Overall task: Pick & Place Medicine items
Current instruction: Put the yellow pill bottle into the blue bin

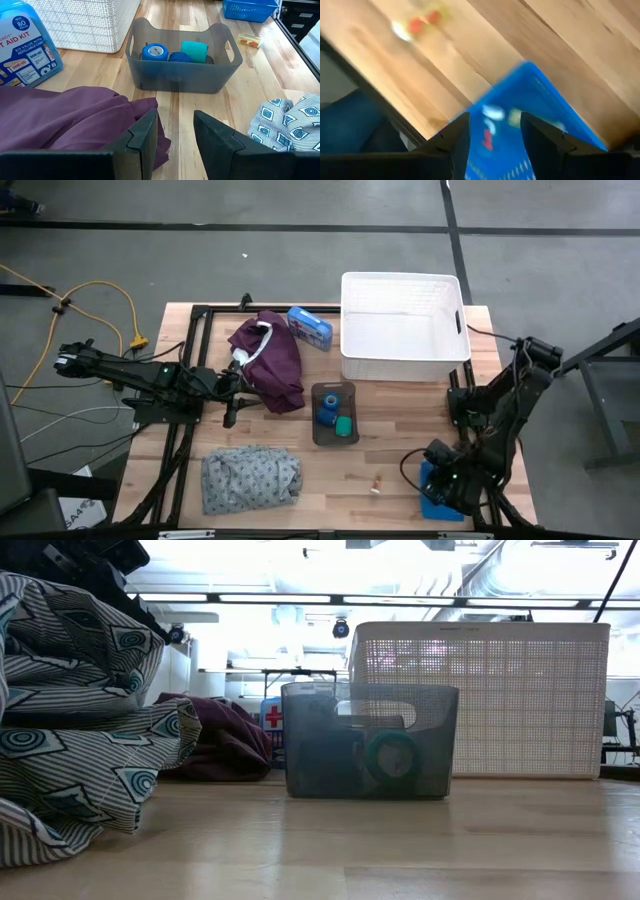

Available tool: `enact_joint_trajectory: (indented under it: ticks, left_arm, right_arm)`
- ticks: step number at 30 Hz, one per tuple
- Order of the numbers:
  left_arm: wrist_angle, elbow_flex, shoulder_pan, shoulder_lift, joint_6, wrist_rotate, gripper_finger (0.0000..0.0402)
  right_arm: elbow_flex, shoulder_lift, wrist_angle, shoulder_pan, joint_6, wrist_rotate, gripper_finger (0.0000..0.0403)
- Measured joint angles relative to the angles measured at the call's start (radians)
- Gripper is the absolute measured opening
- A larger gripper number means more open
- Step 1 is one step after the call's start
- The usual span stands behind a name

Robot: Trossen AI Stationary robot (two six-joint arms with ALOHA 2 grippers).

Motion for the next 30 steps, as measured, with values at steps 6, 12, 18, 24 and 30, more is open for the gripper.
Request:
enact_joint_trajectory:
  ticks: [6, 12, 18, 24, 30]
  left_arm:
    - [0.0, 0.0, 0.0, 0.0, 0.0, 0.0, 0.0123]
    - [0.0, 0.0, 0.0, 0.0, 0.0, 0.0, 0.0123]
    - [0.0, 0.0, 0.0, 0.0, 0.0, 0.0, 0.0123]
    - [0.0, 0.0, 0.0, 0.0, 0.0, 0.0, 0.0123]
    - [0.0, 0.0, 0.0, 0.0, 0.0, 0.0, 0.0123]
  right_arm:
    - [0.0, 0.0, 0.144, -0.098, -0.306, 0.065, 0.0162]
    - [0.0, 0.0, 0.304, -0.219, -0.684, 0.065, 0.0162]
    - [0.0, 0.0, 0.47, -0.313, -1.165, 0.039, 0.0162]
    - [0.0, 0.001, 0.51, -0.34, -1.637, 0.009, 0.0162]
    - [0.0, 0.001, 0.515, -0.339, -1.829, 0.008, 0.0162]
